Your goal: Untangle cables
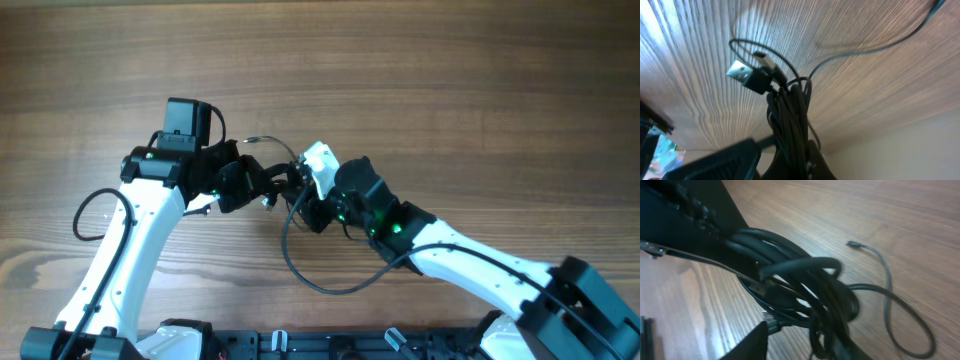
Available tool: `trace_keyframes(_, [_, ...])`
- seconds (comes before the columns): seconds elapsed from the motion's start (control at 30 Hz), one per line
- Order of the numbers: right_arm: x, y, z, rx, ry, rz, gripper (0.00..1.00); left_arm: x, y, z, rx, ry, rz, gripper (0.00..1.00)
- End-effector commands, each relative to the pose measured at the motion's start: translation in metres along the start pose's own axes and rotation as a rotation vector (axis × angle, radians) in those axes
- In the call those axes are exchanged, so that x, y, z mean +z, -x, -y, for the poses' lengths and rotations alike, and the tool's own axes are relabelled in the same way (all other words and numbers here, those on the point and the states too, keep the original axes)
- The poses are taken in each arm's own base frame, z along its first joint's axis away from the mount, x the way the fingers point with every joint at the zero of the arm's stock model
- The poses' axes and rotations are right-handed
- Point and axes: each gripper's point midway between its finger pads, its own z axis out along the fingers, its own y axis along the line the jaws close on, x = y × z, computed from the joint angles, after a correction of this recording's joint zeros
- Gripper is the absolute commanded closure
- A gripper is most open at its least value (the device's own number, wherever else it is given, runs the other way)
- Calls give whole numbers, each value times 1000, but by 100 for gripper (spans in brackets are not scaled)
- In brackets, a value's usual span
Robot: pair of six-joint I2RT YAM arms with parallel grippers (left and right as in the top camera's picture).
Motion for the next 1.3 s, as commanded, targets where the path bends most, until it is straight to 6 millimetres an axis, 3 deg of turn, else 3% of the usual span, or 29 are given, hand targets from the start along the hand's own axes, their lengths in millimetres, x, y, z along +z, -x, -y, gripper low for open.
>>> trace_keyframes(0.0, [14,-23,-4,77,58,-67,74,-5,-27,-6,-19,40,-116,96])
trace_keyframes(0.07, [14,-24,-12,79,101,-74,81,-5,-28,-6,-17,40,-123,96])
trace_keyframes(0.1, [14,-24,-14,81,113,-75,92,-5,-29,-5,-14,37,-126,96])
trace_keyframes(0.13, [13,-25,-14,104,114,-82,95,-5,-30,-3,-9,28,-130,96])
trace_keyframes(0.23, [2,-34,-21,174,130,-147,95,-8,-15,15,-26,-48,-75,96])
trace_keyframes(0.37, [-42,-25,-56,180,255,-196,95,-22,32,46,-101,-193,96,96])
trace_keyframes(0.43, [-62,-23,-62,170,258,-204,95,-30,47,55,-138,-234,135,96])
trace_keyframes(0.5, [-76,-22,-62,133,233,-200,95,-37,60,62,-175,-262,153,96])
trace_keyframes(0.6, [-84,-30,-41,143,91,-217,95,-43,68,67,-205,-278,153,96])
trace_keyframes(0.67, [-82,-33,-36,146,67,-226,92,-42,63,65,-202,-264,124,96])
trace_keyframes(0.7, [-81,-32,-36,146,67,-224,84,-41,59,63,-199,-254,105,96])
trace_keyframes(0.73, [-80,-31,-36,138,69,-215,64,-40,56,61,-196,-240,86,96])
trace_keyframes(0.83, [-73,-12,-34,-7,74,-133,48,-35,53,48,-206,-186,84,96])
trace_keyframes(0.93, [-59,10,-25,-94,32,-30,45,-27,39,30,-191,-104,51,96])
trace_keyframes(1.0, [-44,11,-23,-94,44,-15,45,-21,27,21,-155,-72,32,96])
trace_keyframes(1.13, [-16,-14,-26,40,123,-89,51,-12,12,10,-96,-37,26,96])
trace_keyframes(1.27, [-6,-33,-42,132,246,-166,64,-11,11,10,-93,-35,22,96])
